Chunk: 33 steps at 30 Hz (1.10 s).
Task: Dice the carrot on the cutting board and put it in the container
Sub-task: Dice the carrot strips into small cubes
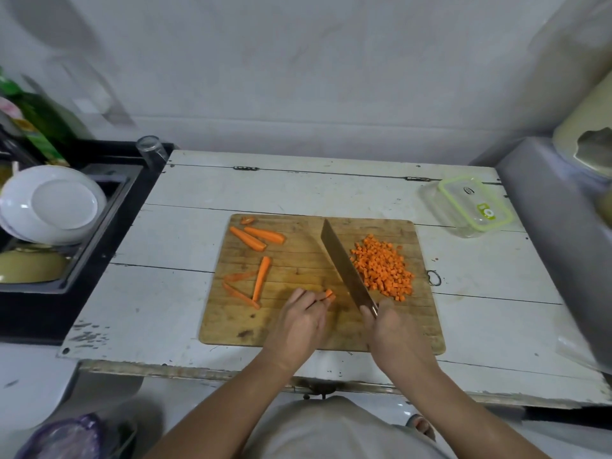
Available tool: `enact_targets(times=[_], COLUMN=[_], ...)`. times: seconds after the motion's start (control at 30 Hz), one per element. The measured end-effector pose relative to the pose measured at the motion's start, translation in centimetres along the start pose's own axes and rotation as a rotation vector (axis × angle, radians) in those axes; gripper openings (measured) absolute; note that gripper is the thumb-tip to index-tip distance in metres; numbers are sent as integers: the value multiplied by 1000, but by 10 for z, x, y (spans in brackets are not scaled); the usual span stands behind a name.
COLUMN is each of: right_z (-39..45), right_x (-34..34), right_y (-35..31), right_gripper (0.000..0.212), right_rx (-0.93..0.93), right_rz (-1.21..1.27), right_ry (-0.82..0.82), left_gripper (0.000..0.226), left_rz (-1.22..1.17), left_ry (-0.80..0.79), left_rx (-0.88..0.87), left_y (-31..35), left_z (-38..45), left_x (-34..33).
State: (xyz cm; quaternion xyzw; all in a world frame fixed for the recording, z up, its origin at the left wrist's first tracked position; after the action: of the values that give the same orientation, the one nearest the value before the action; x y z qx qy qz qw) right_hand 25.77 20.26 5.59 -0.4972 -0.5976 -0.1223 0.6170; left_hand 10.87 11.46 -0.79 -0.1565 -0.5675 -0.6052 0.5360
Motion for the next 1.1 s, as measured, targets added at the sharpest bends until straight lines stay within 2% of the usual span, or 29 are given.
enact_targets(times=[0.13,0.33,0.47,0.67,0.9,1.1], right_z=[-22,-43,-48,-20,-13,-40], right_x=[7,14,11,-3,1,3], right_y=[13,11,10,-8,2,9], right_gripper=[33,30,27,34,33,32], right_rx=[27,52,32,52,21,76], right_rz=[0,-66,-118,-218,-11,-46], right_ry=[-13,-71,-129,-103,-33,-80], left_gripper=[28,19,25,28,36,25], left_rz=[-8,36,58,39,76,53], left_ry=[4,22,3,-8,-44,-34], left_rx=[-3,-40,-22,-12,-12,-12], left_y=[1,3,0,-2,-6,-3], left_z=[1,-2,-2,-2,-11,-11], left_x=[1,2,-2,-4,-4,-1])
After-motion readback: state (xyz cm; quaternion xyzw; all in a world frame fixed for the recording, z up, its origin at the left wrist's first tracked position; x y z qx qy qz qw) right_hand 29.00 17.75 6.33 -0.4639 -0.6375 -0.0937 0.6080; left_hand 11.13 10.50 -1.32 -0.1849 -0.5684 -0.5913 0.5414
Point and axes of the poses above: each hand's wrist, its own z-axis towards the middle knuckle, its own x-axis out of the back of the hand, y = z × x, the point moved 4 cm from there along z, towards the middle knuckle, and after that the axes turned 10 degrees about x, right-handed, at the moved point
